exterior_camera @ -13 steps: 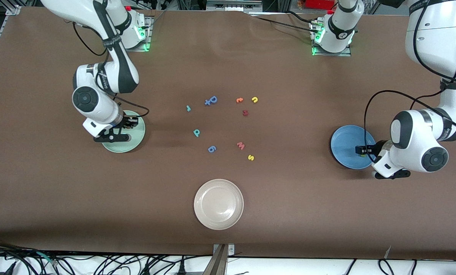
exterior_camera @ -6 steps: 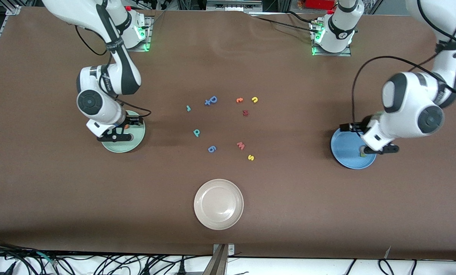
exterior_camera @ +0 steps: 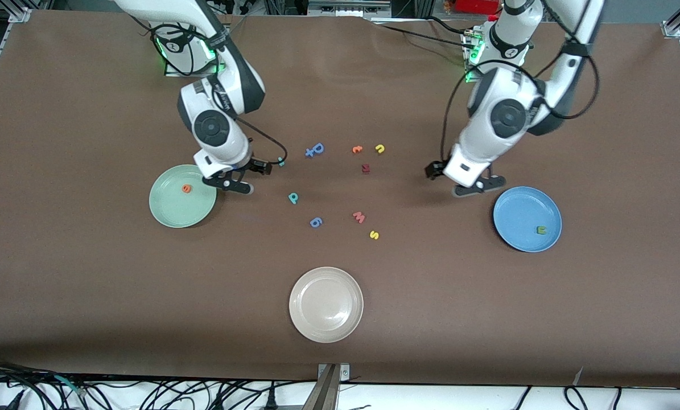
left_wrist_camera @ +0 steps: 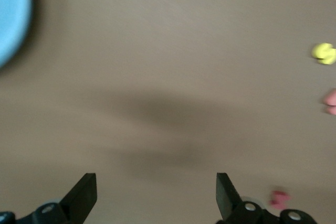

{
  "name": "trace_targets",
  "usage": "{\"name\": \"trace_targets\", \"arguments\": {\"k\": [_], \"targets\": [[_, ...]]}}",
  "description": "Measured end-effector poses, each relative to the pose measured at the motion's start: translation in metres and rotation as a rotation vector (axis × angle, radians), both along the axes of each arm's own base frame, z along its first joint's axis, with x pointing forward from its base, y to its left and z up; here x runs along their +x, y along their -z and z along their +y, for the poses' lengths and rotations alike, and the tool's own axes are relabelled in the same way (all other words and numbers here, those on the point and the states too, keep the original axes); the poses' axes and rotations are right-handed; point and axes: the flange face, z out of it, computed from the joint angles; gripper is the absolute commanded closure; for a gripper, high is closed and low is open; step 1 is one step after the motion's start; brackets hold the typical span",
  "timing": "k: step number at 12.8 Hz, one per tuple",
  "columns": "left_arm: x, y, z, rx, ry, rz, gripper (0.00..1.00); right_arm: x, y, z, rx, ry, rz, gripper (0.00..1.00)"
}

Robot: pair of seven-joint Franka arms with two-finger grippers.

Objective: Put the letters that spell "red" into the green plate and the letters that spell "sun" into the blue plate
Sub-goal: 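Grasp the yellow letter with the left gripper while the right gripper grasps teal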

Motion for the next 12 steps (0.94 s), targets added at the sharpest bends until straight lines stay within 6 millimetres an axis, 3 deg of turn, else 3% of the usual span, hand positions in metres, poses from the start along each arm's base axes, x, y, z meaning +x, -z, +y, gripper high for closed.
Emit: {"name": "trace_targets", "arguments": {"k": [2,4,9,12], "targets": [[-0.033,0.023,-0.039,-0.022,-0.068,-0.049,0.0,-0.013,0.014,0.022,0.012,0.032,-0.025,0.23],[-0.062,0.044,-0.057,-0.031,-0.12,-0.065,0.0,-0.02,0.03,0.028,0.024,0.051,-0.053,0.23],[-0.098,0.086,-0.091,-0.03,-0.199,-0.069,0.0,-0.041,0.048,0.047,0.014,0.129,-0.063,0.27],[-0.115,0.105,-0.102,-0.011,-0.196,-0.048,0.0,-0.048,0.055,0.043,-0.005,0.166,-0.049,0.46]]}}
